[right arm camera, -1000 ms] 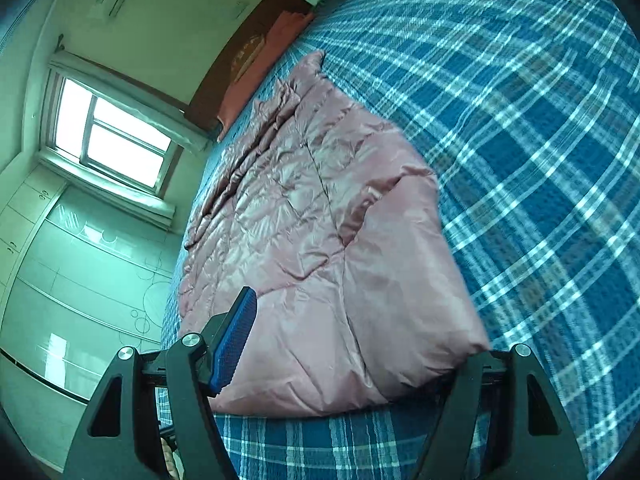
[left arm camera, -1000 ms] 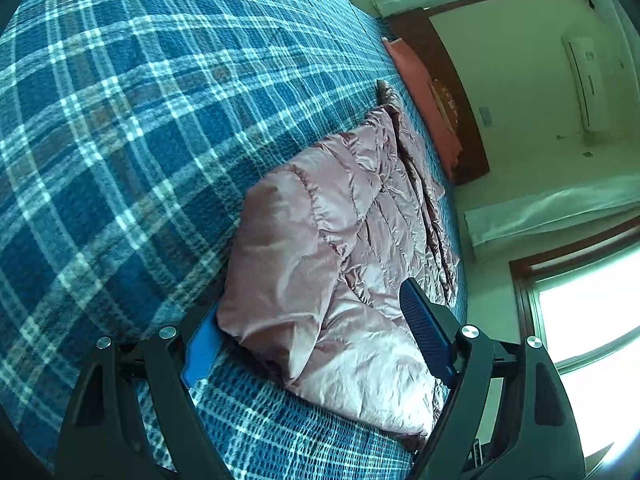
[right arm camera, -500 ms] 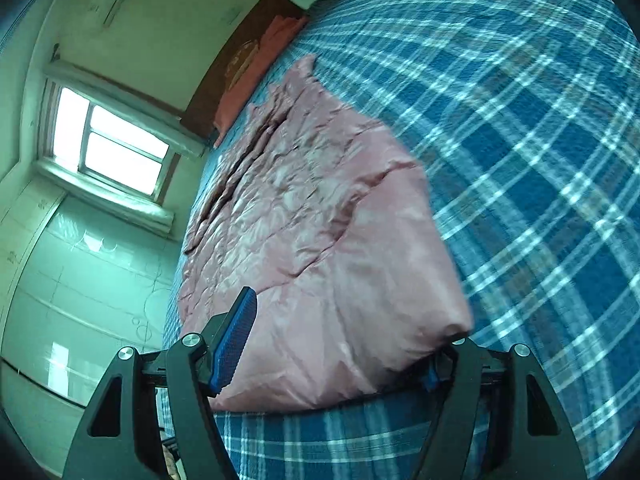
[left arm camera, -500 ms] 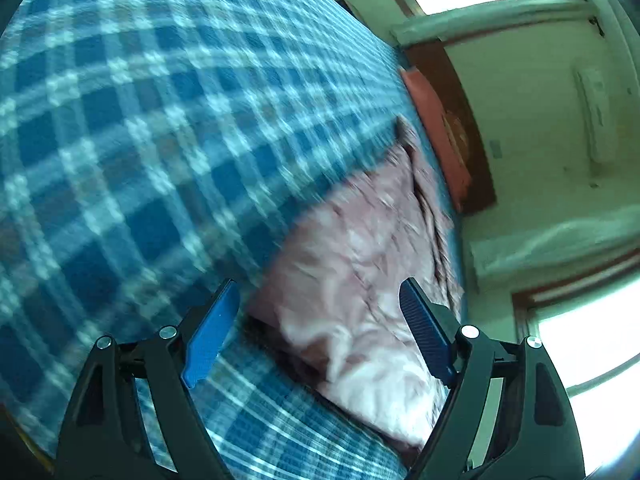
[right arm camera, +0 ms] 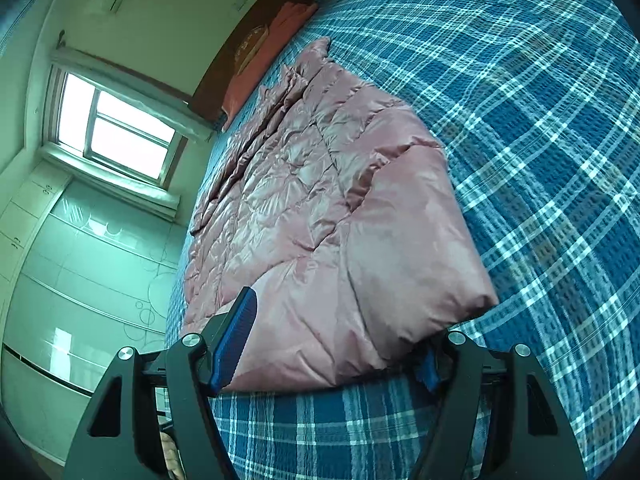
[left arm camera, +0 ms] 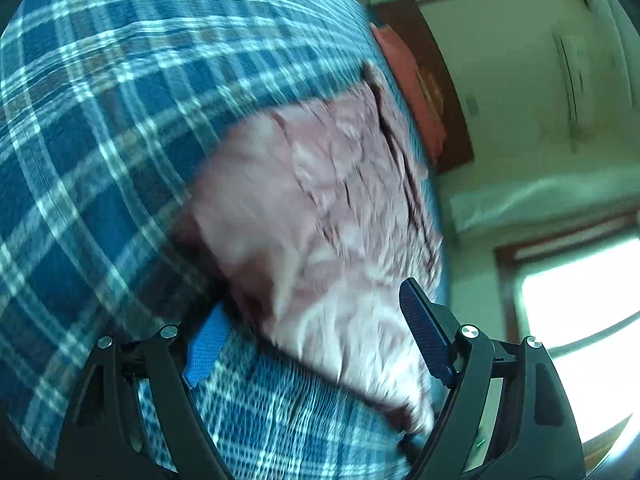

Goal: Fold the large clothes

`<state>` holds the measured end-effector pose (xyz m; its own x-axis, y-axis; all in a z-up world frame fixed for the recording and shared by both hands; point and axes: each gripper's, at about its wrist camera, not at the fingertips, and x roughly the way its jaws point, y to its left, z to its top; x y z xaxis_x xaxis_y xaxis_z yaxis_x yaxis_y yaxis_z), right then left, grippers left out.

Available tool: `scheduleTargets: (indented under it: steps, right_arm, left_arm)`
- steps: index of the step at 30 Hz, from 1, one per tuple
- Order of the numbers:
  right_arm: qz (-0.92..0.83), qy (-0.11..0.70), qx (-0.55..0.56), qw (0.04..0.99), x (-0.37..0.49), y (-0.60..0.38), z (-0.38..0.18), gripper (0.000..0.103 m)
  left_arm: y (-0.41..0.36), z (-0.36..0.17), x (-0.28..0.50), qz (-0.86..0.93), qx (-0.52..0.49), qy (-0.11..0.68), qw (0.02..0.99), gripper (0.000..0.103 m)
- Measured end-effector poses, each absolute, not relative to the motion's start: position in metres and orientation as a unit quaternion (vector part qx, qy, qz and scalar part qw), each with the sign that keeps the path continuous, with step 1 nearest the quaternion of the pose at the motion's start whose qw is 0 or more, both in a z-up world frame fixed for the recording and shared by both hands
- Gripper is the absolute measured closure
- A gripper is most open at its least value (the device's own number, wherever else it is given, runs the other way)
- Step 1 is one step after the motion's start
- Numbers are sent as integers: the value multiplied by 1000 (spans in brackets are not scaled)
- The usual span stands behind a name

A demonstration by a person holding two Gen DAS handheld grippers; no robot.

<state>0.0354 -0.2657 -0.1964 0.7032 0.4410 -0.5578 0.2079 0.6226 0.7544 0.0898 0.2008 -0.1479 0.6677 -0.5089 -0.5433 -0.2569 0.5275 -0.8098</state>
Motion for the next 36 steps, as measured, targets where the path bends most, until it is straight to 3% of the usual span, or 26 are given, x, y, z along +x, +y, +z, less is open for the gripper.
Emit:
scheduleTargets:
  steps: [8,10,11,12,14,16,18,20,36]
  right_arm:
    - [66,372,438,816,35,-267,-197,34]
    - [56,363,441,819,40,-270,-196,36]
    - [52,362,443,818,43,-271,-196,39]
    - [49,364,443,818,46,-272,-197,48]
    - [47,369,441,817,50,-273,-202,62]
    - [50,370,450,811,52,-275,-204,82]
    - [56,362,456,811,51,-277,-203,88]
    - [66,350,455,816,48,-279,-196,90]
    - [157,264,446,841,-15,-287,-105,93]
  left_arm:
    - [212,-157,99,-55,-507,388,768,23]
    - [212,-154,111,-52,-492,388,778,35]
    - [210,-154,117,-54,-491,392,776,45]
    - [208,-155,121,-58,-494,397,771,57]
    - [203,-157,128,-62,-487,404,772,70]
    - [198,-156,132,-69,-467,407,782,77]
    - [197,-152,132,-78,-457,401,790,88]
    - [197,-146,132,-83,-452,393,797,92]
    - [213,-61,72,-165,-460,322,811,95]
